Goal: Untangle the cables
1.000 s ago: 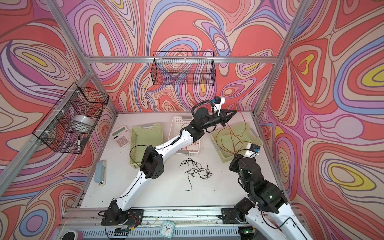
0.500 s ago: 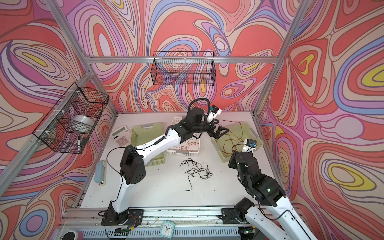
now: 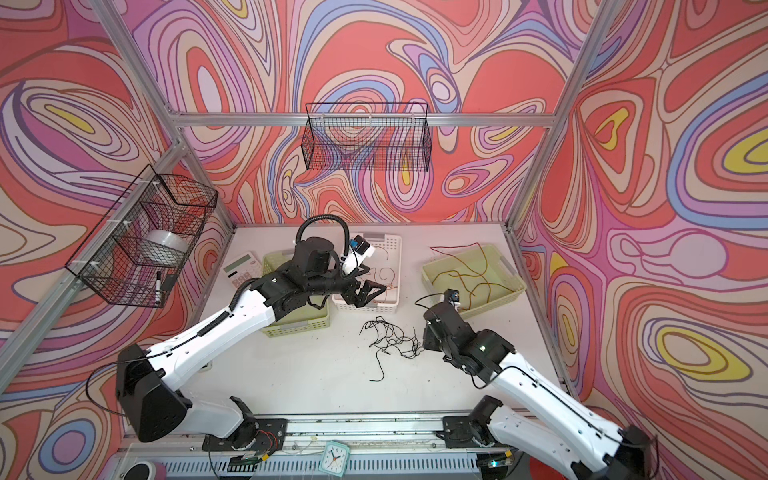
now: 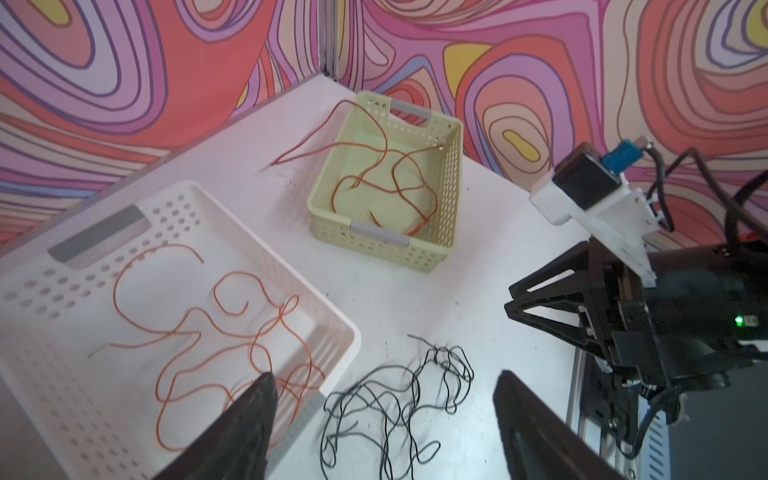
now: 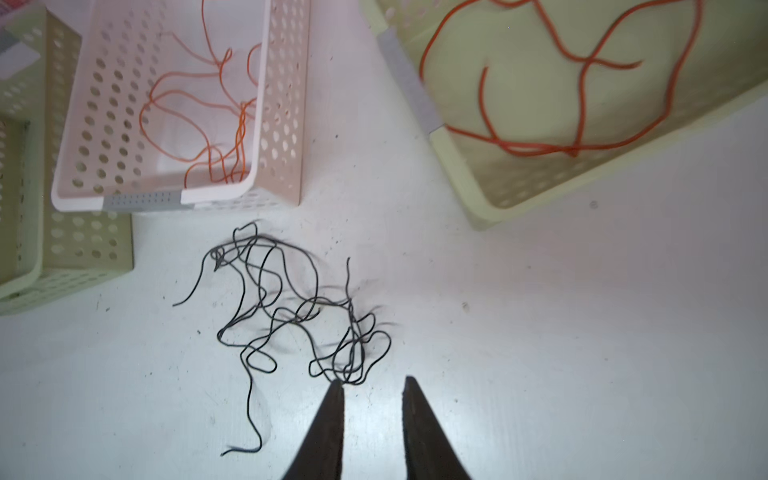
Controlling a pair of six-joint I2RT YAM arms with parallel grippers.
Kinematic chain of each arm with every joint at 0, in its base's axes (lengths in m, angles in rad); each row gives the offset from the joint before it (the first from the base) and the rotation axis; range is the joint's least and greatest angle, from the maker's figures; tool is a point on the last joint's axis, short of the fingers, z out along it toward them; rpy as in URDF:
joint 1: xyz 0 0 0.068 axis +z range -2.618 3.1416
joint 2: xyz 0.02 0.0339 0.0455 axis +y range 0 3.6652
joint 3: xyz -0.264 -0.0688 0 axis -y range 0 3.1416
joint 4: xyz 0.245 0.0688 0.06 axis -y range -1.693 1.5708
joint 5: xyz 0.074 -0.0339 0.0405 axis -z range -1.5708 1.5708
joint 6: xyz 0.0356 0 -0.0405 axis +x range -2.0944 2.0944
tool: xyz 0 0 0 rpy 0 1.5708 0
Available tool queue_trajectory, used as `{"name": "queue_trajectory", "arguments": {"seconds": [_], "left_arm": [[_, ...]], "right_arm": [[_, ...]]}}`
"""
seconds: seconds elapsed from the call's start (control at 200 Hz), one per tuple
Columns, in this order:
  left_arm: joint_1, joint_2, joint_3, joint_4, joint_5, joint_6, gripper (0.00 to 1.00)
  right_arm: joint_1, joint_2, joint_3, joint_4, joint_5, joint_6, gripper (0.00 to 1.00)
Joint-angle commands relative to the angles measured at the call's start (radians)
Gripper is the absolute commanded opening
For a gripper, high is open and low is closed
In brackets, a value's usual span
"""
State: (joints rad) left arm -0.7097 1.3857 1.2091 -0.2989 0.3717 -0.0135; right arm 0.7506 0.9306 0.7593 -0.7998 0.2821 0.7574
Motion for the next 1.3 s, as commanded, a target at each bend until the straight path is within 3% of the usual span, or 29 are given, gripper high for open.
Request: {"name": "queue_trajectory", "arguments": {"seconds": [0.0,0.12,0.35,0.591,0.841,0.976,1.097,1.297], "left_arm": [[0.016,-0.105,-0.128,-0.088,-0.064,0.017,0.79],[0.064,-0.211,-0.224,-0.090,-0.118,-0.029,0.81],[0.129,-0.322,-0.272,-0.164,-0.151,-0.018,0.83],[0.143,-0.391,-0.292,-0.198,-0.159,0.004,0.84],[0.143,-0.426,-0.288,-0.231,-0.173,0.014,0.84],[0.145,-0.445,-0.283,-0.246,-0.188,0.021,0.84],[0.145,-0.455,-0.286,-0.240,-0.190,0.027,0.84],[0.144,-0.491,-0.316,-0.170,-0.161,0.059,0.84]], "right_arm": [[0.102,0.105,-0.001,0.083,-0.037,0.074,0.25],[0.234,0.259,0.021,0.133,-0.020,0.096,0.24],[0.328,0.481,0.022,0.303,-0.105,0.104,0.24],[0.344,0.602,0.042,0.374,-0.125,0.106,0.24],[0.357,0.720,0.106,0.326,-0.134,0.092,0.20],[0.372,0.749,0.128,0.282,-0.120,0.094,0.14],[0.378,0.734,0.150,0.266,-0.105,0.076,0.00],[0.378,0.590,0.289,0.256,-0.043,-0.080,0.00]]}}
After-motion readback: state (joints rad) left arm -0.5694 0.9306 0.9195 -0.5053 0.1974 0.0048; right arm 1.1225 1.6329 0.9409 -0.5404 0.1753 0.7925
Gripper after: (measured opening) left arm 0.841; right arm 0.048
